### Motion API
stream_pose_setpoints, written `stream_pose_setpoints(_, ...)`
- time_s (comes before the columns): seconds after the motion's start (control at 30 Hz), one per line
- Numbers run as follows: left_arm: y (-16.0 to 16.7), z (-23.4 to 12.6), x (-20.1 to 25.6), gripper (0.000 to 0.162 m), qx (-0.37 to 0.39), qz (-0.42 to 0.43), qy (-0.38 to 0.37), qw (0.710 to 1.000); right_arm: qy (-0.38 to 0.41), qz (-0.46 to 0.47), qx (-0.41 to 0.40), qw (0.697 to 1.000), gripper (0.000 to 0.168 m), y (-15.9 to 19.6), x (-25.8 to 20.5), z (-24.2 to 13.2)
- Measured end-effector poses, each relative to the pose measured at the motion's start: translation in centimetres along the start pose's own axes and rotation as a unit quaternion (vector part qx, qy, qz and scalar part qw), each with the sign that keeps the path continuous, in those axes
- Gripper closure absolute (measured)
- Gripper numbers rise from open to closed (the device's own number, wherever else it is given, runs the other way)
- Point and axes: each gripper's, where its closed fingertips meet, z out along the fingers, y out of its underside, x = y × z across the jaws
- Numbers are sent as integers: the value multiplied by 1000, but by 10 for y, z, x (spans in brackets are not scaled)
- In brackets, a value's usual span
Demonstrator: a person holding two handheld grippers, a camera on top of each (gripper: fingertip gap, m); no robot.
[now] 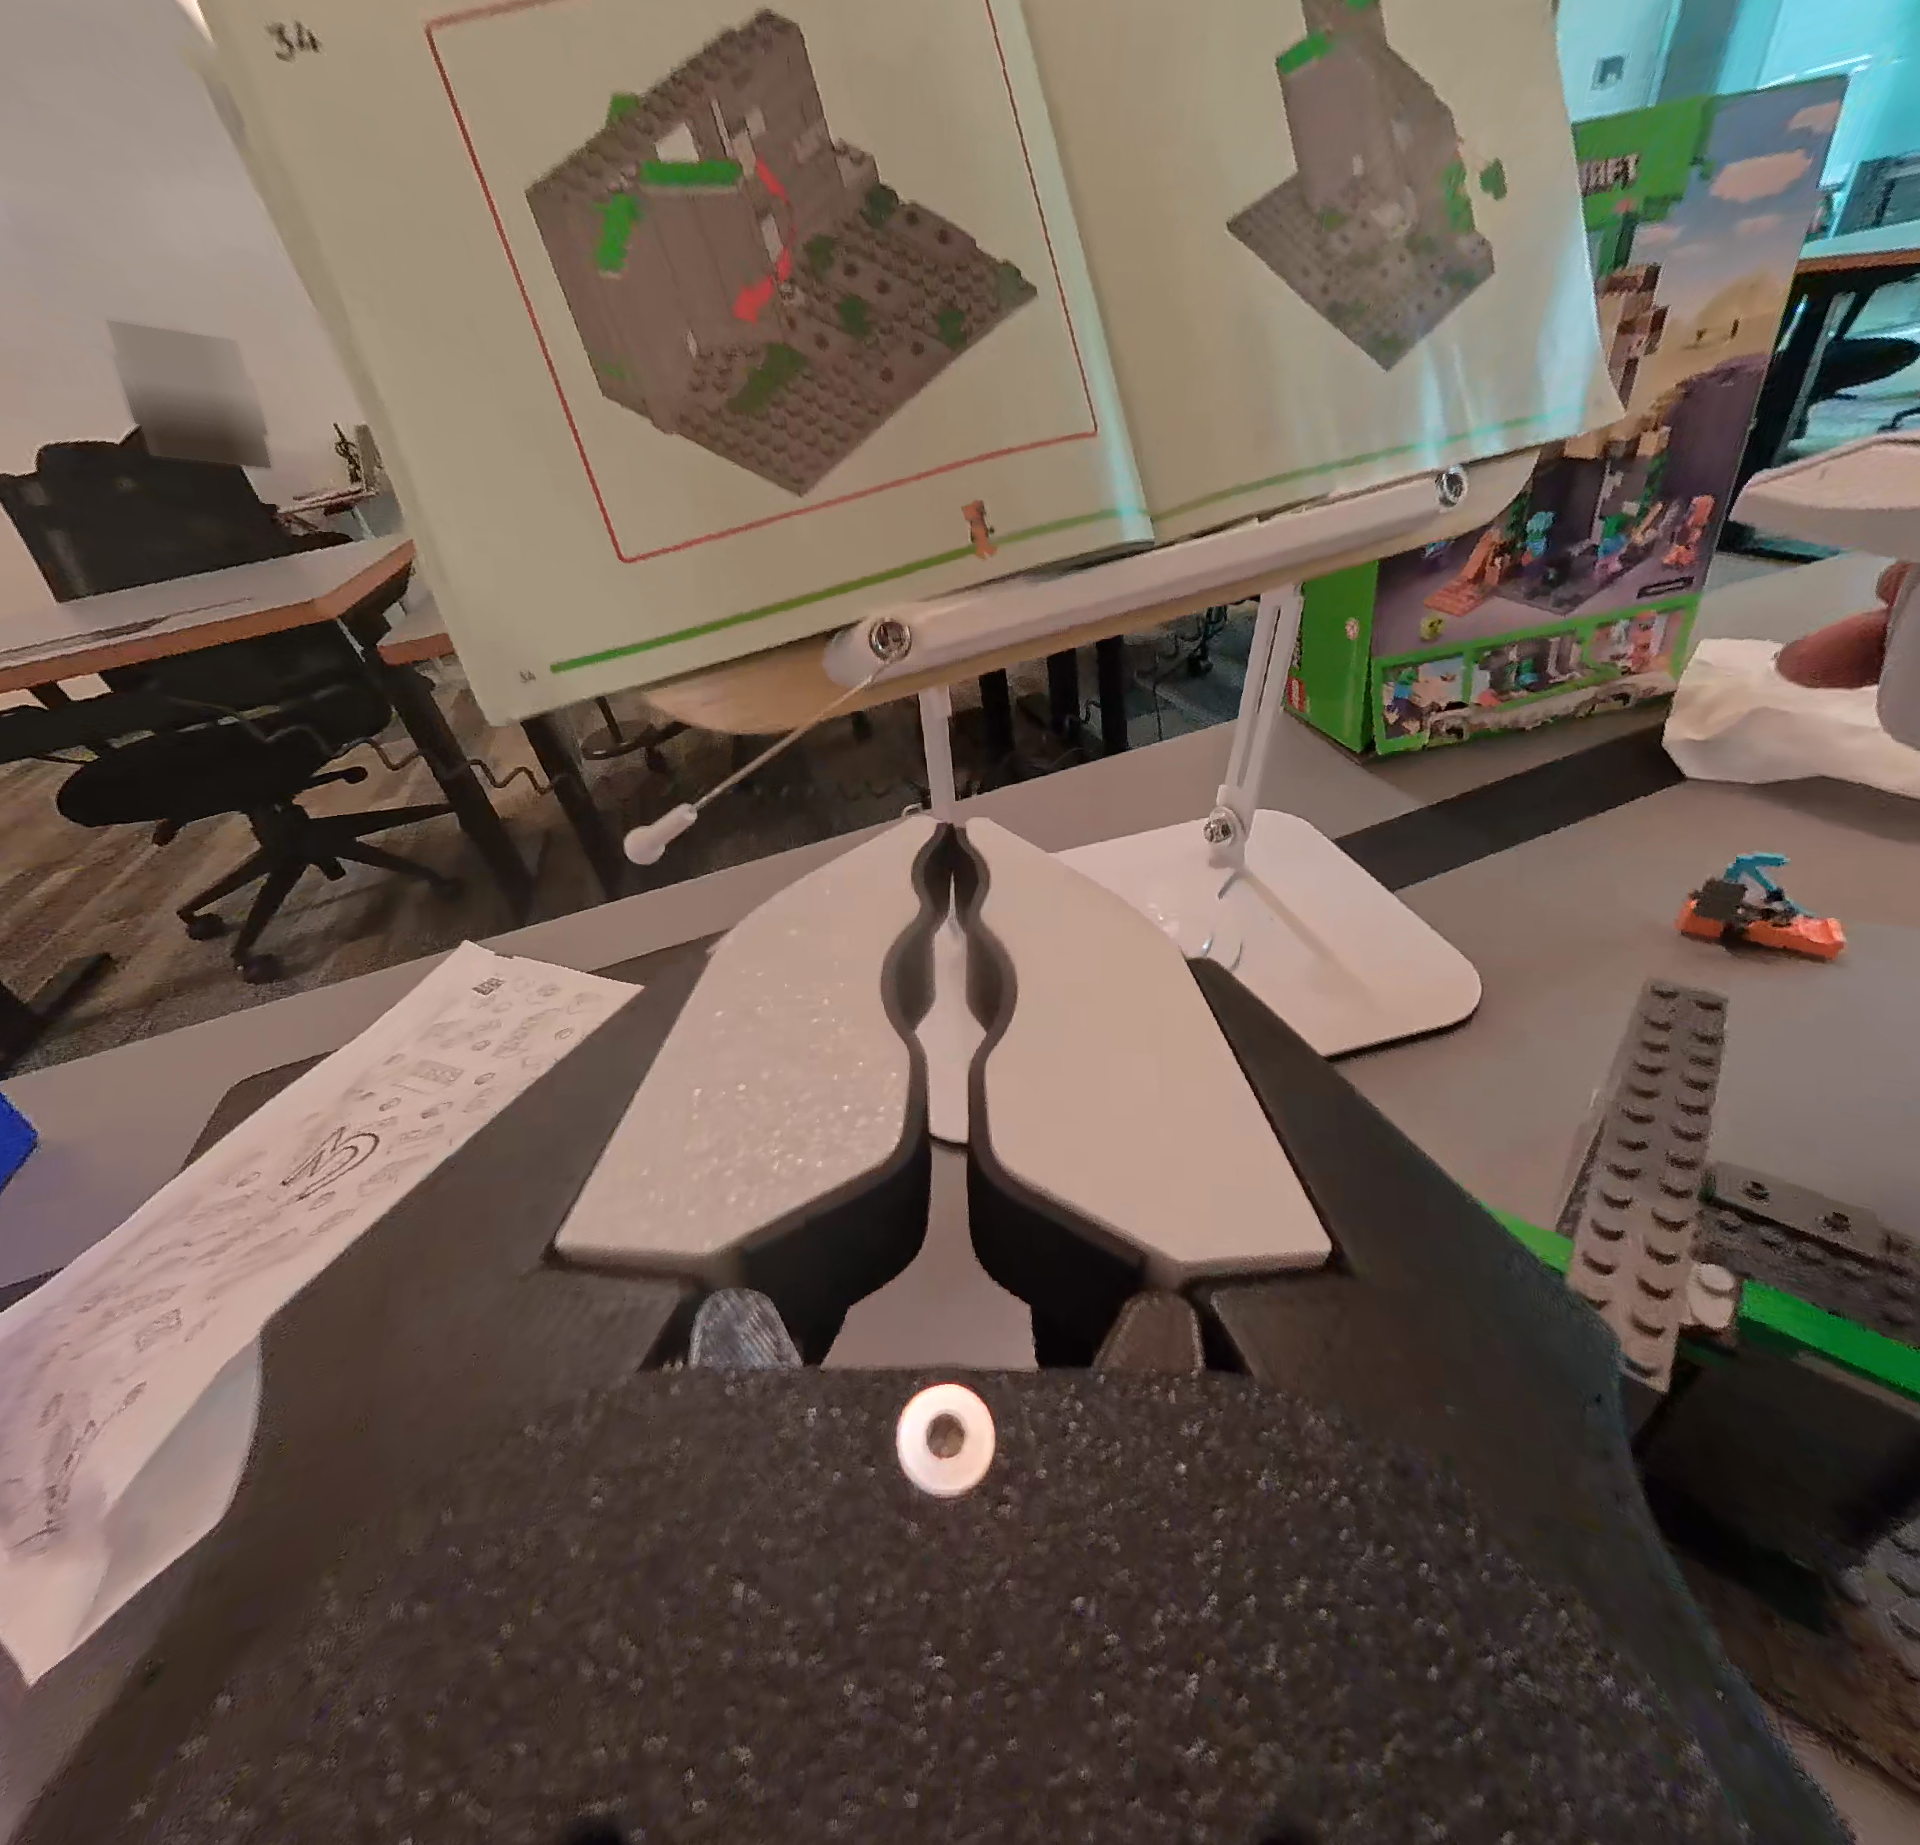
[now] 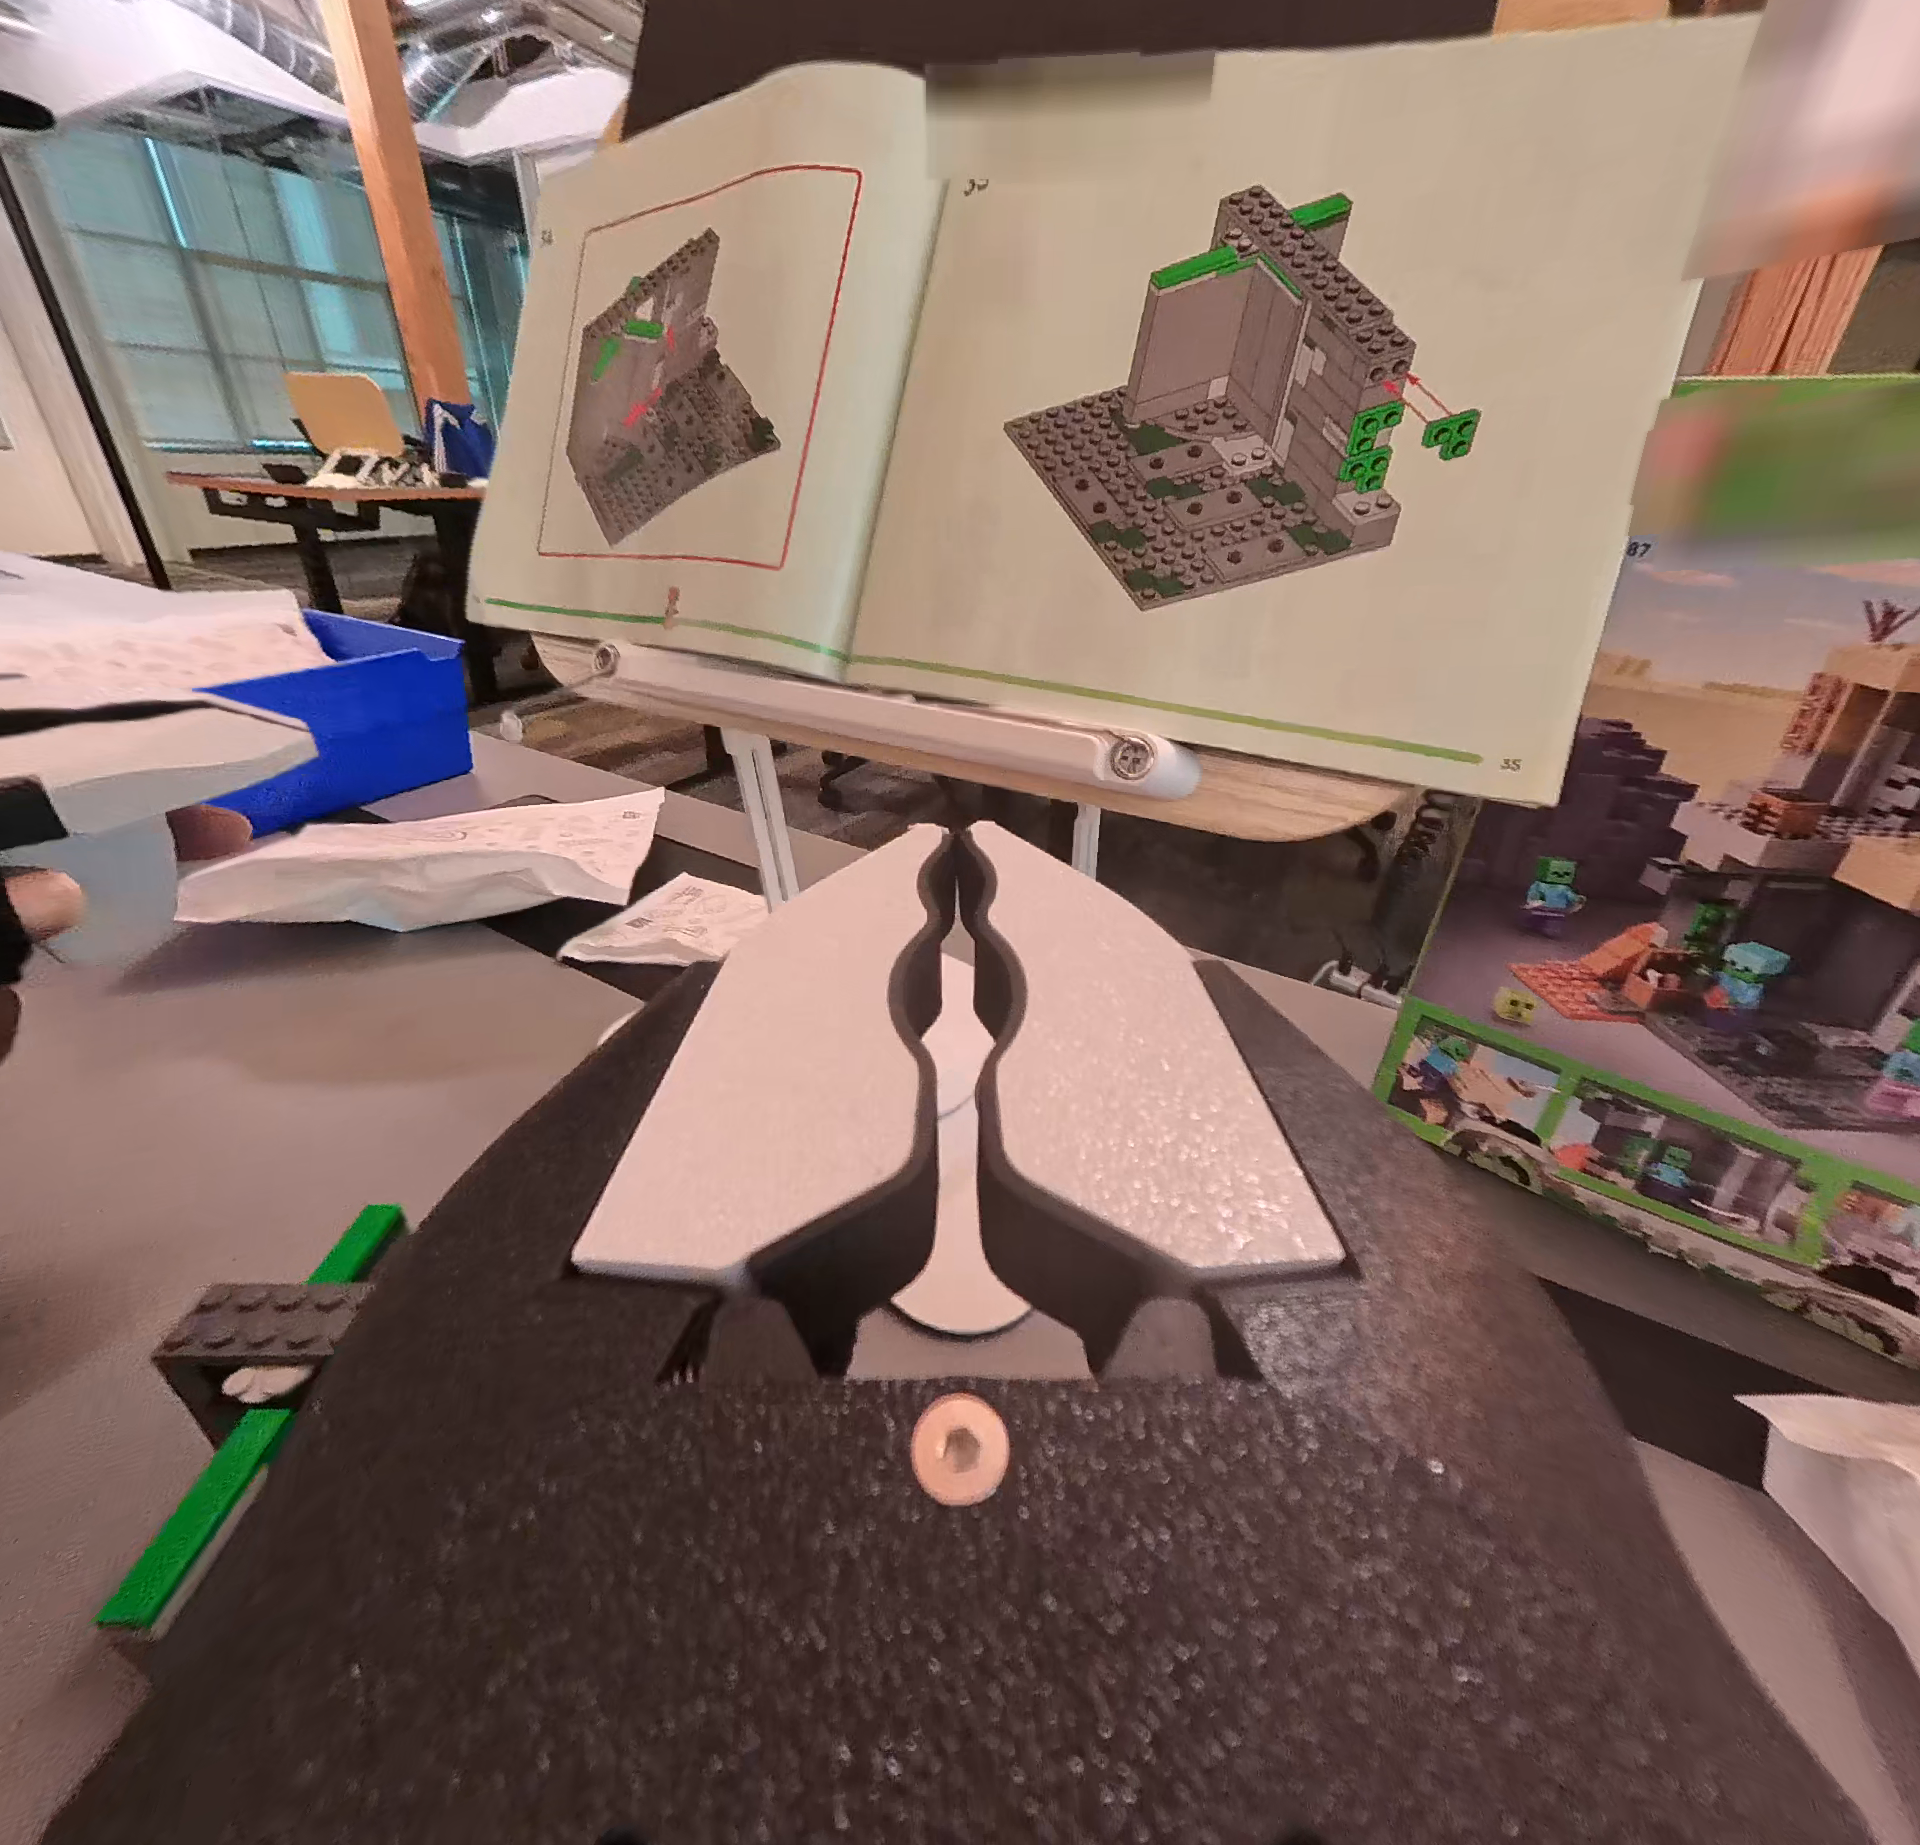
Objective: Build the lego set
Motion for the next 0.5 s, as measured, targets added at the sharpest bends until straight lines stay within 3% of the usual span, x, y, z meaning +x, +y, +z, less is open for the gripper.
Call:
stream_pose_setpoints(0.33, -36, -17, 0, 162, 34, -10, 8, 999, -1, -12, 18, 1000, 168, -41, -15, -11)
stream_pose_setpoints(0.5, -43, -20, -6, 162, 39, -17, 14, 999, -13, -17, 17, 1000, 168, -44, -20, -12)
